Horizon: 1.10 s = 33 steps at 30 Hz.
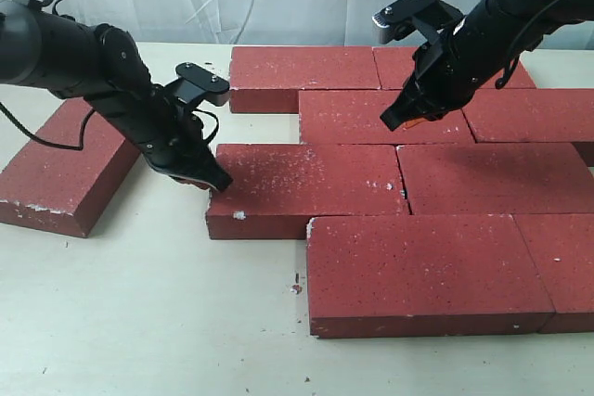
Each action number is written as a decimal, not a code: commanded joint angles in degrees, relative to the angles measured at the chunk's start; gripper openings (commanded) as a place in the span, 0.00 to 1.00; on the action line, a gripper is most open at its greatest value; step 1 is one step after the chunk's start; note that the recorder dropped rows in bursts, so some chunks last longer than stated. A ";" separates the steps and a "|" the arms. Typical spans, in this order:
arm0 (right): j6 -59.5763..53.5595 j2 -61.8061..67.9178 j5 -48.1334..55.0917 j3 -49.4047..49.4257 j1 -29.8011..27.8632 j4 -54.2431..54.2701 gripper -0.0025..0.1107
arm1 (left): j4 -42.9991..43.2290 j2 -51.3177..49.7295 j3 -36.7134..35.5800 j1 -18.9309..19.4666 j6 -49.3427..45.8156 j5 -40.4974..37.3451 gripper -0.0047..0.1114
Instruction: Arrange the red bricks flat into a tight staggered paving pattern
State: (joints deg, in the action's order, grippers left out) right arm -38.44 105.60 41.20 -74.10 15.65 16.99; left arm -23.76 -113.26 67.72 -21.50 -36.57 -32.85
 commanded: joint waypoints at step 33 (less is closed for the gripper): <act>-0.30 -0.08 -1.09 0.15 -0.15 5.86 0.01 | 13.13 14.58 -0.52 10.12 13.90 17.11 0.04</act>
State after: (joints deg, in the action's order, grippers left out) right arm -38.44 105.60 40.65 -74.10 15.65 21.67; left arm -10.52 -99.08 66.55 -14.37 -30.15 -23.77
